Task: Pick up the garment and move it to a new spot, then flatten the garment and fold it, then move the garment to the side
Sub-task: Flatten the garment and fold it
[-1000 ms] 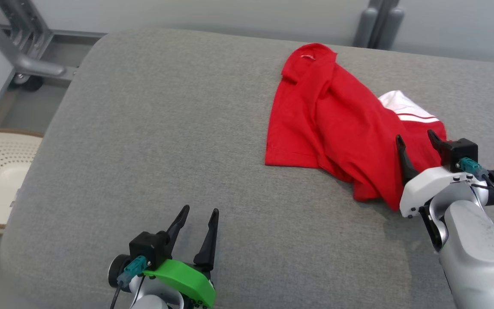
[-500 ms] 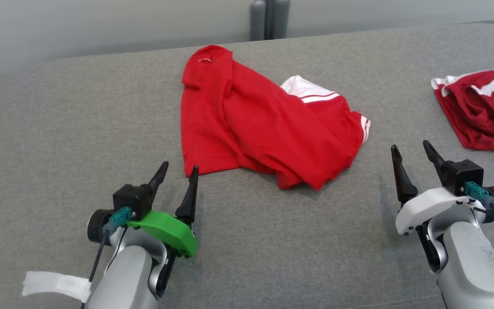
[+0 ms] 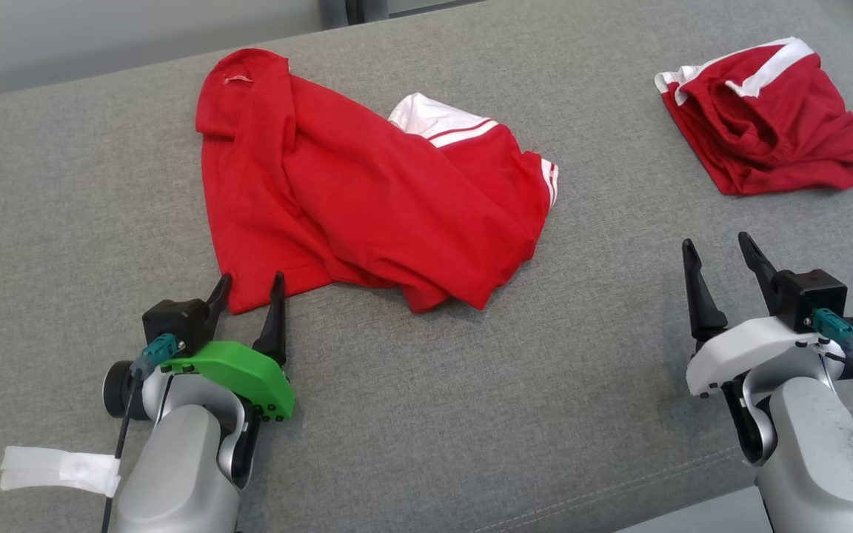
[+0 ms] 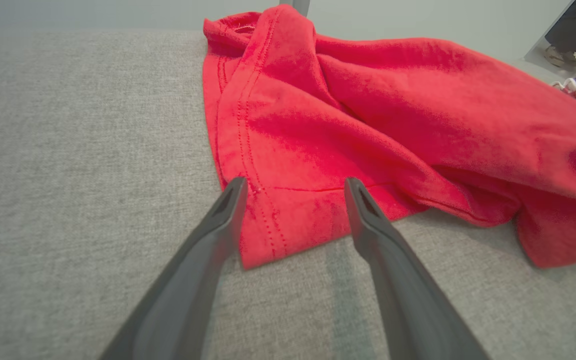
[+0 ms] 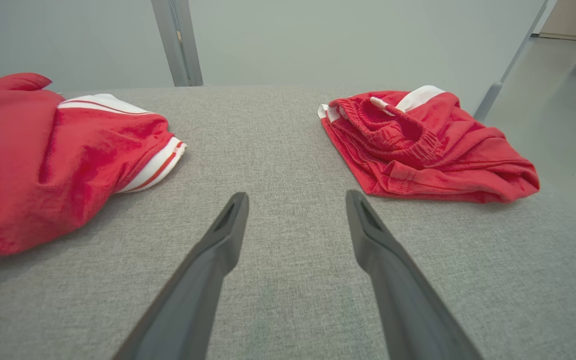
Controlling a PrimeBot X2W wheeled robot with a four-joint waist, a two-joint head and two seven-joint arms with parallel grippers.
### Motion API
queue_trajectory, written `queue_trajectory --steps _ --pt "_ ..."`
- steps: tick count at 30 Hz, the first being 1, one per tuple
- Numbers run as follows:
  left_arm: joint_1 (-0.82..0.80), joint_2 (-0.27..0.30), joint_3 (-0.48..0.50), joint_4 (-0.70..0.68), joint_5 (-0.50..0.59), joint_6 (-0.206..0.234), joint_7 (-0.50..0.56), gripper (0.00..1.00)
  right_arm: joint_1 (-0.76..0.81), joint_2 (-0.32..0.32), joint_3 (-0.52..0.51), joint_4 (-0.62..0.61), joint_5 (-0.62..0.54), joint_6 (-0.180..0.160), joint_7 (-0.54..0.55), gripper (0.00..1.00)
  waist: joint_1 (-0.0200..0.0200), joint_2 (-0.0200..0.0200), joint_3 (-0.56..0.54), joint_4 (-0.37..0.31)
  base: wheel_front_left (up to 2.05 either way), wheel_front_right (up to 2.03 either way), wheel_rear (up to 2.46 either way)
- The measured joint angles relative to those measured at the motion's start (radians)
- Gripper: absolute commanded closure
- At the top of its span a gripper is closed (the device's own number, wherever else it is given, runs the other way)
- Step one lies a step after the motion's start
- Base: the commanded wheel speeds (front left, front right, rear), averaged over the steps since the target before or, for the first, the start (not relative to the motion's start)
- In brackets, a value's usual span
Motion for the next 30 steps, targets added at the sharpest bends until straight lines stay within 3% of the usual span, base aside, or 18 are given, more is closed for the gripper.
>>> queue_trajectory --steps 13,27,29,30 --pt "-0.004 -0.005 0.07 0.016 0.035 0.008 0.0 0.0 -0.005 0.002 -0.003 0.01 0.002 0.0 0.0 0.0 0.0 0.0 0.021 -0.009 0.0 0.0 0.0" --pt "-0.004 -0.007 0.063 0.01 0.05 0.002 0.0 0.0 -0.013 0.008 0.008 0.022 0.008 0.0 0.0 0.0 0.0 0.0 0.027 -0.013 0.0 0.0 0.0" --pt "-0.005 -0.007 0.064 0.015 0.049 0.0 0.0 0.04 -0.014 0.008 0.009 0.023 0.008 0.0 0.0 0.0 0.0 0.0 0.028 -0.016 0.0 0.0 0.0" --pt "-0.005 -0.007 0.064 0.015 0.049 0.0 0.0 0.14 -0.014 0.008 0.009 0.023 0.008 0.0 0.0 0.0 0.0 0.0 0.028 -0.016 0.0 0.0 0.0"
